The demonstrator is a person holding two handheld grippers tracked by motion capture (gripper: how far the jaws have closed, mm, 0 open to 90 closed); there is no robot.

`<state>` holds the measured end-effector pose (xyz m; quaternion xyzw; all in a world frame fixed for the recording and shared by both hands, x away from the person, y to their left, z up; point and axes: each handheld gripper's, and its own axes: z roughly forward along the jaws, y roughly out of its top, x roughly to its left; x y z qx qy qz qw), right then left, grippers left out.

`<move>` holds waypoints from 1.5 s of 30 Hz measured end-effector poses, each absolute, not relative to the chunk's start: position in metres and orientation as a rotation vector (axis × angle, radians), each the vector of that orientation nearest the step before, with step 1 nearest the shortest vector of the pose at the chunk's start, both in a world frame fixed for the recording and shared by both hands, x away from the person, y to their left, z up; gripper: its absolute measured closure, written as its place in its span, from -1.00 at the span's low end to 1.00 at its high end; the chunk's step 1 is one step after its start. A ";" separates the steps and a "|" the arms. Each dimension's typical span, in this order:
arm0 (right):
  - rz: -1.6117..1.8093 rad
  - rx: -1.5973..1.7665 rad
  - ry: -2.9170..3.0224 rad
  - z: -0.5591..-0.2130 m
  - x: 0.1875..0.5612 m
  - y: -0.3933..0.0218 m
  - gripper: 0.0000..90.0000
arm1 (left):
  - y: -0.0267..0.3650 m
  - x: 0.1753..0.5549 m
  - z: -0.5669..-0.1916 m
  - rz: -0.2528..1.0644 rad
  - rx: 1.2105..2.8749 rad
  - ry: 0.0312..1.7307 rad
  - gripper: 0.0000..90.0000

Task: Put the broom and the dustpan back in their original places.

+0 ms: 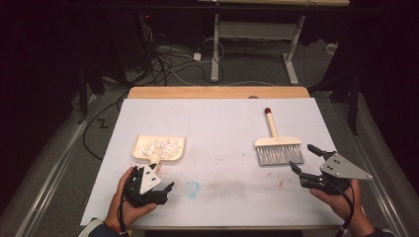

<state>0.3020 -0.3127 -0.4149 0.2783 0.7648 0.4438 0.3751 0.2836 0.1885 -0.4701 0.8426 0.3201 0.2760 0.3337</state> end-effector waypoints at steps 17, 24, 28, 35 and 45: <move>1.095 0.799 2.037 -0.455 0.296 -0.328 -0.44 | 0.186 0.284 -0.470 0.728 2.204 0.829 -0.61; 1.100 0.767 2.072 -0.457 0.288 -0.321 -0.45 | 0.185 0.282 -0.470 0.722 2.209 0.826 -0.61; 1.126 0.761 2.049 -0.453 0.285 -0.321 -0.46 | 0.185 0.280 -0.471 0.726 2.217 0.817 -0.61; 1.112 0.742 2.043 -0.451 0.284 -0.317 -0.46 | 0.186 0.280 -0.470 0.727 2.216 0.821 -0.61; 1.109 0.747 2.041 -0.451 0.284 -0.319 -0.46 | 0.184 0.281 -0.472 0.722 2.228 0.816 -0.61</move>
